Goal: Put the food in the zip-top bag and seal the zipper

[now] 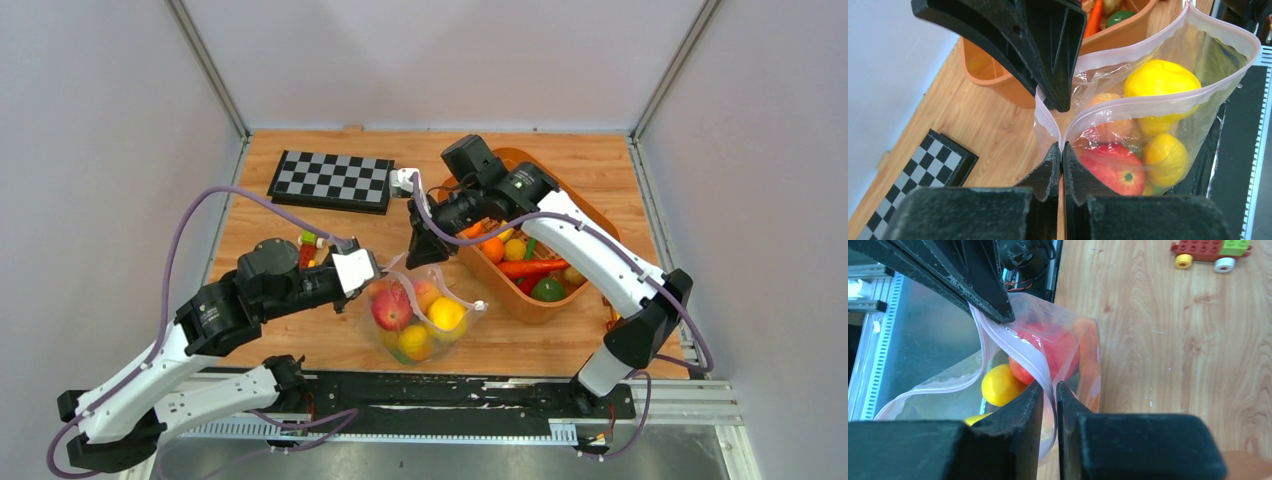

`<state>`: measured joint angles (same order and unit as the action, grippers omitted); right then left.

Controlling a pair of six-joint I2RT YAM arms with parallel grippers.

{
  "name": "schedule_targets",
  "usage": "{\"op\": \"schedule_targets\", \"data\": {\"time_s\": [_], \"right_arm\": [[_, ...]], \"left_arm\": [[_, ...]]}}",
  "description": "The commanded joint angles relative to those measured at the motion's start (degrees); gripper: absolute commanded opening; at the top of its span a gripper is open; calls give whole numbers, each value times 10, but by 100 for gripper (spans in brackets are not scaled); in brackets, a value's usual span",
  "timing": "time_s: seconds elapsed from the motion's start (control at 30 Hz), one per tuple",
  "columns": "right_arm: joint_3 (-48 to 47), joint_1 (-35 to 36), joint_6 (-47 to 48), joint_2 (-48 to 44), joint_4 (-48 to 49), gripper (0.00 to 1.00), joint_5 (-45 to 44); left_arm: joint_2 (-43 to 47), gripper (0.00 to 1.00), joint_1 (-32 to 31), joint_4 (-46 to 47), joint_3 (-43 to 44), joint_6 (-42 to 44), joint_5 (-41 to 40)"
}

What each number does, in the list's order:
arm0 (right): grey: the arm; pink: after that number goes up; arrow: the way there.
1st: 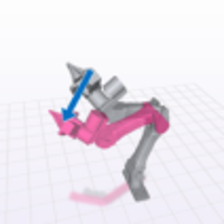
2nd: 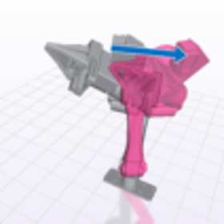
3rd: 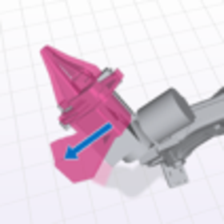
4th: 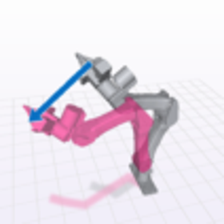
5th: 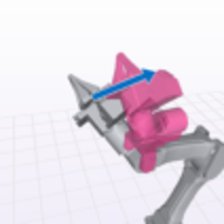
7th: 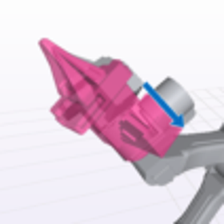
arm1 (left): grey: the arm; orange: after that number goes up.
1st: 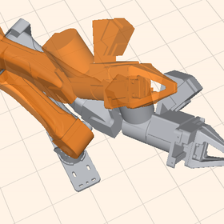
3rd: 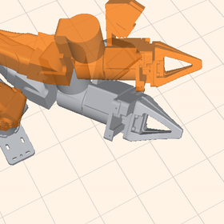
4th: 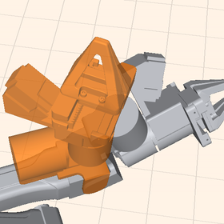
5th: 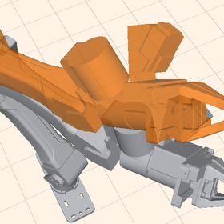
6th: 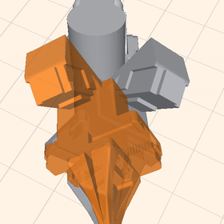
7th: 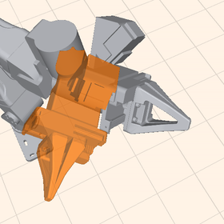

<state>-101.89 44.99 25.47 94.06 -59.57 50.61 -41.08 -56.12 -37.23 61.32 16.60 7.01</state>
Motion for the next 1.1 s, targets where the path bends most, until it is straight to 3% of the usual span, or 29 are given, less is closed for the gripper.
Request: {"op": "schedule_targets", "data": {"time_s": [0.0, 0.07, 0.13, 0.2, 0.33, 0.47, 0.67, 0.77, 0.93, 1.07], "right_arm": [[23, 1, -40, -65, 86, 21, -34], [46, 2, -57, -94, 122, 31, -52], [73, 2, -84, -129, 165, 53, -102], [110, 1, -102, -176, 206, 66, -148], [220, -4, -131, -287, 281, 80, -238], [298, -28, -174, -391, 309, 81, -262], [390, -42, -211, -488, 337, 82, -195], [434, -43, -208, -533, 333, 82, -214], [495, -48, -209, -569, 356, 82, -260], [528, -72, -222, -552, 389, 78, -200]], "left_arm": [[7, 2, 2, -4, 16, -8, -12], [11, 0, 1, 0, 11, -14, -20], [19, 0, 1, 13, 2, -20, -38], [31, 0, 1, 31, -8, -28, -58], [57, 0, 1, 66, -30, -51, -96], [67, 0, 2, 78, -39, -62, -113], [69, 0, 1, 88, -47, -67, -125], [70, 0, 2, 88, -48, -64, -120], [75, 0, 1, 89, -49, -65, -103], [73, 0, 1, 88, -47, -63, -98]]}}
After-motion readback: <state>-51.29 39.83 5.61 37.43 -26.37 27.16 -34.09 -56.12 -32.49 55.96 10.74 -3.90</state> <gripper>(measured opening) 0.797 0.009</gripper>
